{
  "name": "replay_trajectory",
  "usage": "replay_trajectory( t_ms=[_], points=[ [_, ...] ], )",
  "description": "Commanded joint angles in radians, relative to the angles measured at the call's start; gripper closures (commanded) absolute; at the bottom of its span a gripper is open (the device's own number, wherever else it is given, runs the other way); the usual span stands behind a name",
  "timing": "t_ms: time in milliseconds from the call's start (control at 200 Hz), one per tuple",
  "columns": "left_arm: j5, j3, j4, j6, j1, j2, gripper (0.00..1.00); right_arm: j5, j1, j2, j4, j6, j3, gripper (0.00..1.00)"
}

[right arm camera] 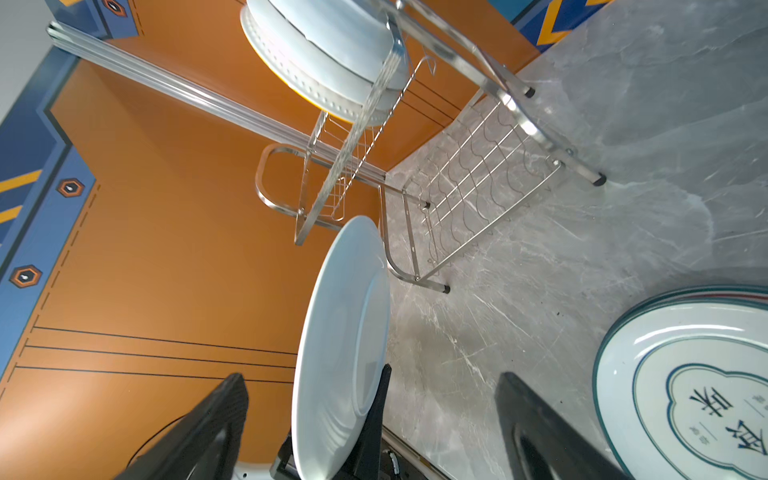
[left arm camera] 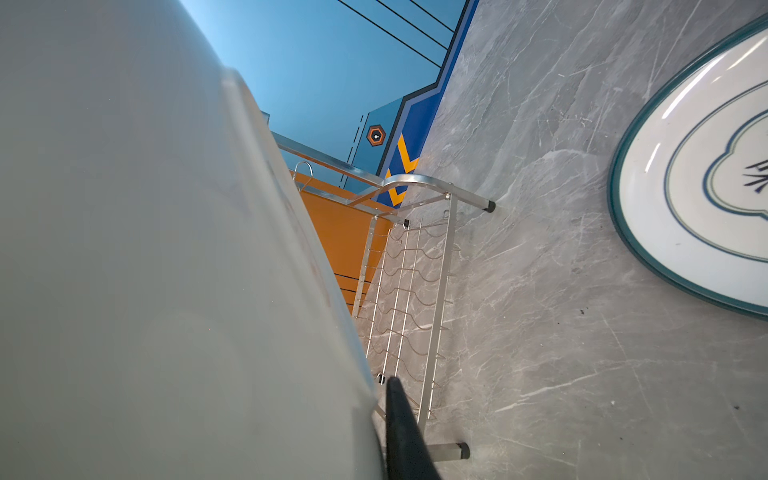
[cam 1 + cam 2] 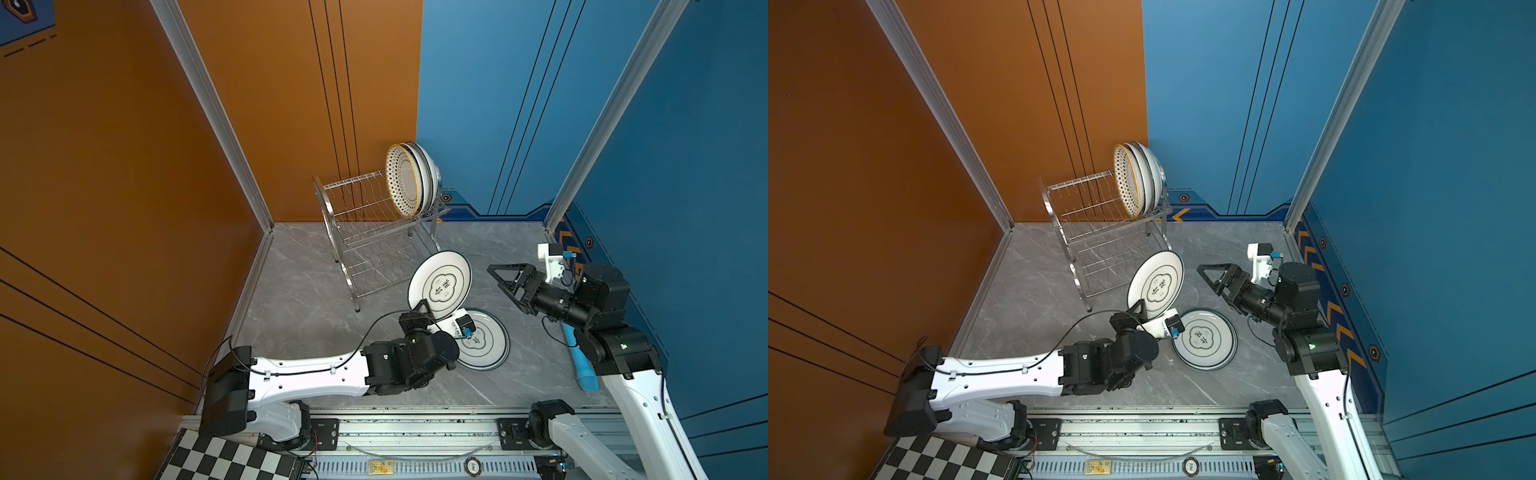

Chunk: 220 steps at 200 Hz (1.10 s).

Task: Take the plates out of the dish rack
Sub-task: 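Grasp the plate rim with the right gripper while the left gripper holds it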

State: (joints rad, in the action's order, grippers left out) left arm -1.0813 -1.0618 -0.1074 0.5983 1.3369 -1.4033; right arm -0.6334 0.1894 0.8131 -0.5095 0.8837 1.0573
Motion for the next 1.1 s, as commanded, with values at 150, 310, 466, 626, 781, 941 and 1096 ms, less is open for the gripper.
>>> replay_trajectory(
  t_ms=[150,310,466,626,781,941,1096],
  points=[
    [0.040,-0.013,-0.037,-0.067,-0.025,-0.063,1.00,0.194,0.118,0.053,-0.086,-0.094,0.036,0.12],
    [0.044,-0.017,-0.033,-0.075,-0.035,-0.095,1.00,0.198,0.133,0.073,-0.083,-0.101,0.038,0.16],
    [0.032,-0.015,0.001,-0.057,-0.040,-0.103,1.00,0.243,0.184,0.130,-0.118,-0.143,0.043,0.29],
    [0.019,-0.026,0.023,-0.036,-0.043,-0.134,1.00,0.301,0.229,0.165,-0.135,-0.163,0.050,0.34],
    [-0.005,-0.046,0.027,-0.019,-0.045,-0.182,1.00,0.304,0.248,0.186,-0.132,-0.172,0.056,0.45],
    [-0.011,-0.051,0.043,-0.016,-0.053,-0.200,1.00,0.303,0.254,0.200,-0.139,-0.175,0.053,0.57],
    [-0.013,-0.046,0.057,-0.006,-0.056,-0.192,1.00,0.323,0.259,0.207,-0.146,-0.178,0.039,0.58]
  ],
)
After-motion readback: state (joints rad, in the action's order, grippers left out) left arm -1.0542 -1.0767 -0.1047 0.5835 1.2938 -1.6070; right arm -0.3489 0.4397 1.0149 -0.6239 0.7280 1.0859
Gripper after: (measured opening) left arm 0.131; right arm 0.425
